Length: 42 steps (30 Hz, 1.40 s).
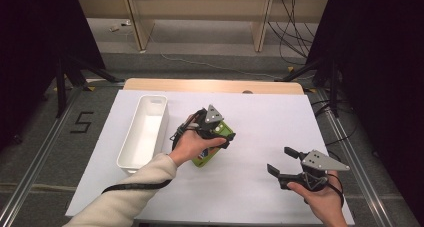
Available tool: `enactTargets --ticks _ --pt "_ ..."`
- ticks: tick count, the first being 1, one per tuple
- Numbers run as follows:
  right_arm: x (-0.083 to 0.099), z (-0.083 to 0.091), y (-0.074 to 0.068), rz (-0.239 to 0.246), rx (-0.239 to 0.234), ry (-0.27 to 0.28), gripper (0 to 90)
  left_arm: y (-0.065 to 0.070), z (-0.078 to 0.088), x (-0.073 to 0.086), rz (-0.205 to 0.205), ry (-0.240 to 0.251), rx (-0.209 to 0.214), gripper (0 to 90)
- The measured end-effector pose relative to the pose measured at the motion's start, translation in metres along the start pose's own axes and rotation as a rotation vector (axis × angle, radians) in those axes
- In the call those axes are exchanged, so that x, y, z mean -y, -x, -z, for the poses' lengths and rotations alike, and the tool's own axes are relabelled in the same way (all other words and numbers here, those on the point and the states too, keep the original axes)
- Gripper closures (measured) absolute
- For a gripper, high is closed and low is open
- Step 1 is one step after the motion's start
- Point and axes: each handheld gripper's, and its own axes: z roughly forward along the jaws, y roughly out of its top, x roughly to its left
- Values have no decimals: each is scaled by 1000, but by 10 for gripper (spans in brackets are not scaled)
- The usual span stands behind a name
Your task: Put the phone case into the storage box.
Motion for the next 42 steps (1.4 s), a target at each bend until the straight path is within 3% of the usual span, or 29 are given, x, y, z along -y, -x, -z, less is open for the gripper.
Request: enactTargets --ticks 42 --pt "0 0 0 0 3 3 160 -10 42 -3 30 88 -37 169"
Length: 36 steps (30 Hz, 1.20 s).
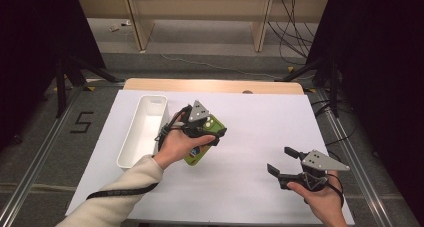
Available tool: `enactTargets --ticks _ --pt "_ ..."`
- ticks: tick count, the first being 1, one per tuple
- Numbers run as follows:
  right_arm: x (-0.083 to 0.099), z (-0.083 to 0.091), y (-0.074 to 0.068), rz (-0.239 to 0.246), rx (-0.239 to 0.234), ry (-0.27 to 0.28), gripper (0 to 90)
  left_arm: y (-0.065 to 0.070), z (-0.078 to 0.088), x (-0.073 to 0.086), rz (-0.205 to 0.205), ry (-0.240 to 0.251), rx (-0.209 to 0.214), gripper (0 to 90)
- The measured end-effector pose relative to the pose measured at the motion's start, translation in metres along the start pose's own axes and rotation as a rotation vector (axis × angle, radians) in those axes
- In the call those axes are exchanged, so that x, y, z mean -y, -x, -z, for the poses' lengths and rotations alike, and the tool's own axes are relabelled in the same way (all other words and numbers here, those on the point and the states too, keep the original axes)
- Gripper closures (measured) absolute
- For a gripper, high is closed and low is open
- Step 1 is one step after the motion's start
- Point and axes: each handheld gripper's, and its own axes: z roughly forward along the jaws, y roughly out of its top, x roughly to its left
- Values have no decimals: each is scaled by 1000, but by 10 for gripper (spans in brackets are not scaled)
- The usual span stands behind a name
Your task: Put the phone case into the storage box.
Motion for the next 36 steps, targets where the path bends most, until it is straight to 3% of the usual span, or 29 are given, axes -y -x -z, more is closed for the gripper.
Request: enactTargets --ticks 36 --pt "0 0 0 -3 -1 -2 160 -19 25 -4 35 48 -48 169"
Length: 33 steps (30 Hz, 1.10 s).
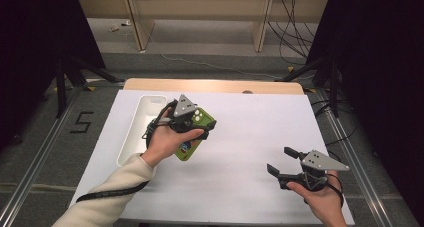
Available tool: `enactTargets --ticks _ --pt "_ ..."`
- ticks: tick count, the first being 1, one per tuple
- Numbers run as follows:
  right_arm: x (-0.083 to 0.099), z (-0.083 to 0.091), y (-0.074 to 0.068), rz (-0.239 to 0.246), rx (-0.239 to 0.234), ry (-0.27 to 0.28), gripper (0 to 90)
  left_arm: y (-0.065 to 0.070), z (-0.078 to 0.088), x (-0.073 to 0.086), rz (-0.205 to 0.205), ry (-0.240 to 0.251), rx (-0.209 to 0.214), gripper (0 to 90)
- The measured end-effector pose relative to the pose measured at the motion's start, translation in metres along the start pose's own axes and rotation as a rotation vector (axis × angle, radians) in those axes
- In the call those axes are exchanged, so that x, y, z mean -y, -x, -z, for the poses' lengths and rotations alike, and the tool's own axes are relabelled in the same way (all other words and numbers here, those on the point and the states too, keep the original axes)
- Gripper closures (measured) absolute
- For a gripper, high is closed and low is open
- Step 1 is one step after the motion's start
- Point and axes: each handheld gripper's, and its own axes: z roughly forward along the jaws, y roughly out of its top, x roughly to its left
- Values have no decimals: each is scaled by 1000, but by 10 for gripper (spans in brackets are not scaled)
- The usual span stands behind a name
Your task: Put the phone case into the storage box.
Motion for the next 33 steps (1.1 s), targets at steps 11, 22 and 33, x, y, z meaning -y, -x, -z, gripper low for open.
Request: enactTargets --ticks 11,22,33 --pt "0 0 0 1 0 -2 160 -3 3 -3 8 15 -7 169" --pt "0 0 0 1 -1 -3 160 -9 12 -7 42 26 -29 169" --pt "0 0 0 2 -1 -4 160 -12 14 -8 65 33 -36 169"
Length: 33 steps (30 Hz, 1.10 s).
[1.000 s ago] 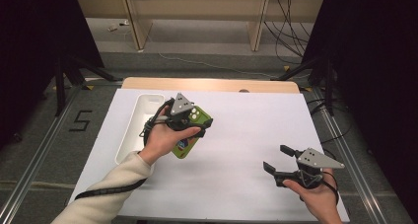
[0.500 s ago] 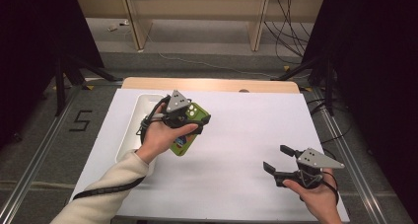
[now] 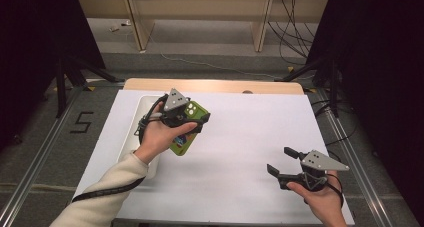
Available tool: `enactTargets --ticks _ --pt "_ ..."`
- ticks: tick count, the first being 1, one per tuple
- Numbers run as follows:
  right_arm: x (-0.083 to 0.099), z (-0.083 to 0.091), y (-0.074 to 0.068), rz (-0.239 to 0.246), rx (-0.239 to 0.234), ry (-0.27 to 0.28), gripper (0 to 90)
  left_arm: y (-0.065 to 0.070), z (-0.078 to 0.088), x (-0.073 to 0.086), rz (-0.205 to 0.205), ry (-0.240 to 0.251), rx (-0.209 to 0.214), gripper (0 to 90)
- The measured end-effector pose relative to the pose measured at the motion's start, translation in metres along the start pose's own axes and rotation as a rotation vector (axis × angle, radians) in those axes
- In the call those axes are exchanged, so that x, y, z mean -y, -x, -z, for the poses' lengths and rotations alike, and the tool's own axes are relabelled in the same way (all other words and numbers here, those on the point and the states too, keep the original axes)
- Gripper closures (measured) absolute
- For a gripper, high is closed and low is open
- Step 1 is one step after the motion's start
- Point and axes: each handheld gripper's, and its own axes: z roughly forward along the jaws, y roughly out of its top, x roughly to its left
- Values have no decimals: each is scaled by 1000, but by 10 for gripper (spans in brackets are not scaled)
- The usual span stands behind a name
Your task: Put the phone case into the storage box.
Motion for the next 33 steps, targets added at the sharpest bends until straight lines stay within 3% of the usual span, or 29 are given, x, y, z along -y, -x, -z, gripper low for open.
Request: enactTargets --ticks 6,33 --pt "0 0 0 0 0 0 160 -4 2 -2 -16 11 -5 169" --pt "0 0 0 2 1 -3 160 -15 10 -9 -19 38 -28 169"
